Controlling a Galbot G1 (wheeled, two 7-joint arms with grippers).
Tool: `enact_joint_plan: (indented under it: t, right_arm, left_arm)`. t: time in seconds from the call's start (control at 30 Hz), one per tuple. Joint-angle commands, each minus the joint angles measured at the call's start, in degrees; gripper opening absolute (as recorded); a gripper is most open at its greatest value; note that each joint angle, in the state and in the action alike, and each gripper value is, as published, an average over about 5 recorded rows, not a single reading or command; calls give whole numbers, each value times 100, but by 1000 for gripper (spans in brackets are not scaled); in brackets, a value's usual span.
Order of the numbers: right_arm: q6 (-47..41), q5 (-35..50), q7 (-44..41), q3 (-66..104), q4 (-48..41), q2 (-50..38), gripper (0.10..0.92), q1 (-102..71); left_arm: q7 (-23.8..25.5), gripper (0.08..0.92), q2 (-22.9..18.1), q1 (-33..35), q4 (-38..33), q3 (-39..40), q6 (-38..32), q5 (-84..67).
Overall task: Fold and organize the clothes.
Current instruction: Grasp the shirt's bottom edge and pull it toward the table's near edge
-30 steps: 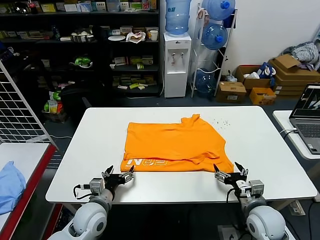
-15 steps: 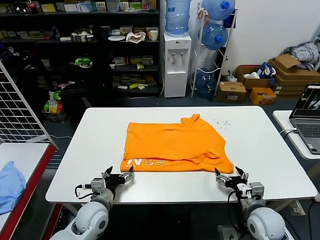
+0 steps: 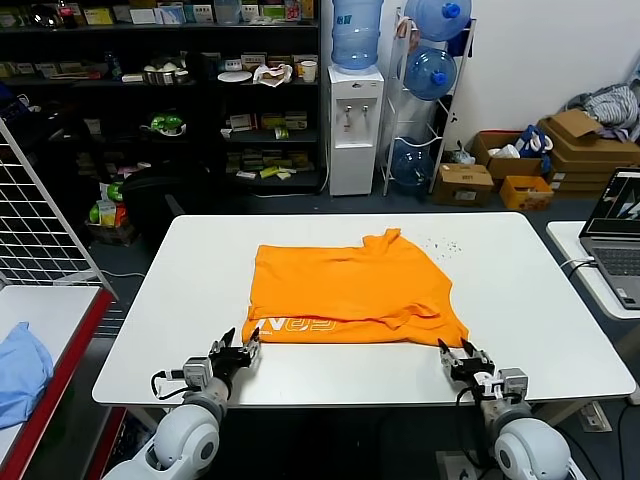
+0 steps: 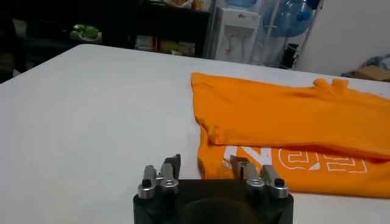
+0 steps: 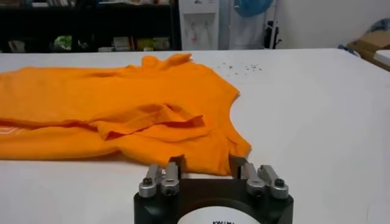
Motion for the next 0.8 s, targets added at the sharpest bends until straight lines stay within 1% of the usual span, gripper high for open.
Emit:
enact_joint_plan:
  t: [0.03, 0.17, 0.3, 0.37, 0.5, 0.57, 0.67, 0.8]
  right_arm:
    - [3, 24, -3, 12, 21, 2, 365, -19]
    - [24, 56, 36, 25, 85, 1, 244, -51]
    - [65, 147, 124, 66, 192, -18, 146, -99]
    - [69, 226, 181, 105, 299, -51, 125, -154]
    - [32, 393, 298, 226, 649, -167, 123, -398]
    - [0, 457, 353, 298, 857, -228, 123, -595]
    - [-66, 547, 435, 414, 1153, -282, 123, -934]
    - [-180, 641, 561, 568, 1423, -283, 123, -1348]
  left_arm:
    - [-9, 476, -24, 7, 50, 35, -5, 8]
    - [-16, 372, -19, 8, 47, 34, -13, 12]
    - [-44, 259, 22, 26, -41, 28, -13, -4]
    - [-79, 199, 84, 49, -160, 20, -10, -39]
    - [-212, 107, 357, 191, -598, -69, 49, -223]
    - [-294, 92, 554, 327, -867, -186, 104, -373]
    - [-417, 92, 876, 613, -1296, -408, 186, -647]
    - [-474, 92, 1266, 1147, -1824, -758, 242, -849]
